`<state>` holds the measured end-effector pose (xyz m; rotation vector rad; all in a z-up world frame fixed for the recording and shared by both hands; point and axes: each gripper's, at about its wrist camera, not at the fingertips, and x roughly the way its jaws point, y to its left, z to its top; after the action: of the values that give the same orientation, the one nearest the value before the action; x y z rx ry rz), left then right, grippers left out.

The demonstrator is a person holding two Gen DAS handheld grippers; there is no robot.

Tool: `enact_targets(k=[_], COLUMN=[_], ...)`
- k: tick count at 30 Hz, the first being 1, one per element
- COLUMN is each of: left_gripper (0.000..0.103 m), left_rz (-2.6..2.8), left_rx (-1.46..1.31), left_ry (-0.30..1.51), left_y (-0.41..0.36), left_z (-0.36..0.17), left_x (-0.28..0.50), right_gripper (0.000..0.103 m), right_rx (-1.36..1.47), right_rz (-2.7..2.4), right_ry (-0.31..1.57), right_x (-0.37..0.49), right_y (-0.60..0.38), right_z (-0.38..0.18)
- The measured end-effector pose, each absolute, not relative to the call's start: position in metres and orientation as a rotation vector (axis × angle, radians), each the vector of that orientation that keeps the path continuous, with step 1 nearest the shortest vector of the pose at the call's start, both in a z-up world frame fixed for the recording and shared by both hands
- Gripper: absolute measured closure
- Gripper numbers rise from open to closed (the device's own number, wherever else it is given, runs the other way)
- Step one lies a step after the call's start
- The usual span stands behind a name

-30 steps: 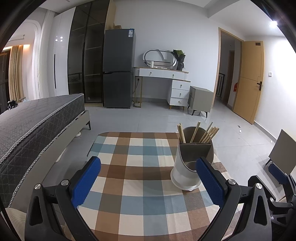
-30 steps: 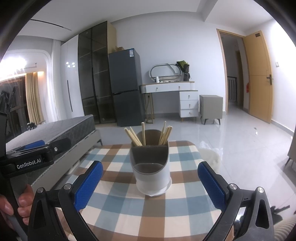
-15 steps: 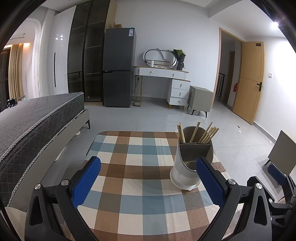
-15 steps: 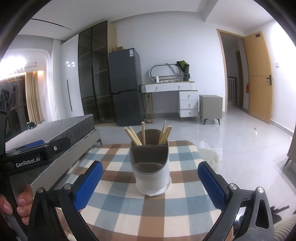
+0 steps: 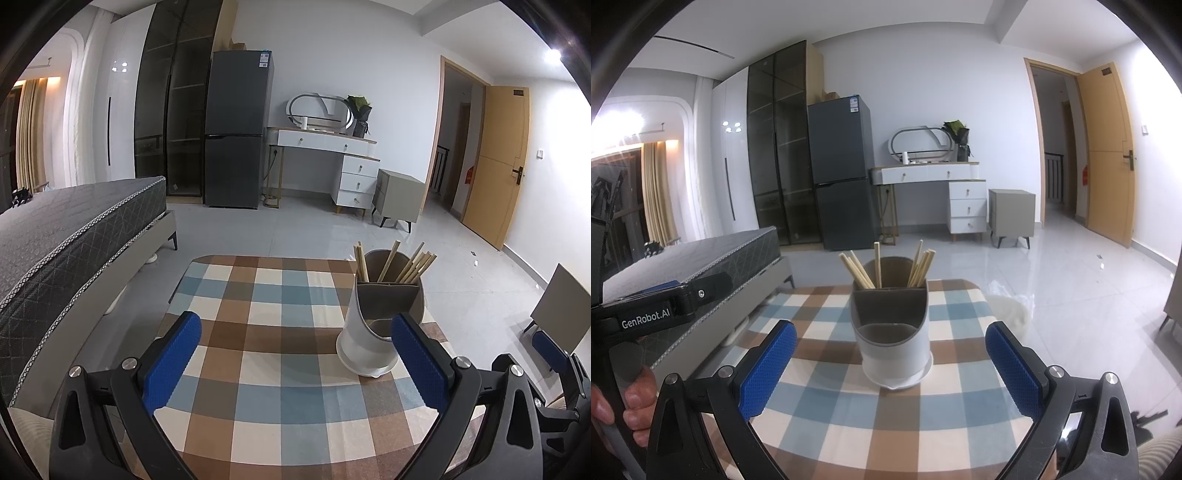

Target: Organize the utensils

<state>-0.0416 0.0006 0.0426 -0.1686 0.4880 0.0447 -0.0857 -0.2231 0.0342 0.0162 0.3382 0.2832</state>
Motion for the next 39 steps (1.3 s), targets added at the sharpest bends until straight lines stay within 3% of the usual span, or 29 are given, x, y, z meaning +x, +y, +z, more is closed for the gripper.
enact_targets(k=[39], left_gripper=[0.003], left_rz=[0.045], left_rx=[-0.171], left_ry=[0.496], left_y=[0.0028], left_z=[0.0401], left_x=[-0.0408], right_gripper=[0.0], right_rx=[-0.005], right_rz=[0.284], right_ry=[0.368], right_x=[-0.0822], right_y=[-0.2214], right_z=[0.0314])
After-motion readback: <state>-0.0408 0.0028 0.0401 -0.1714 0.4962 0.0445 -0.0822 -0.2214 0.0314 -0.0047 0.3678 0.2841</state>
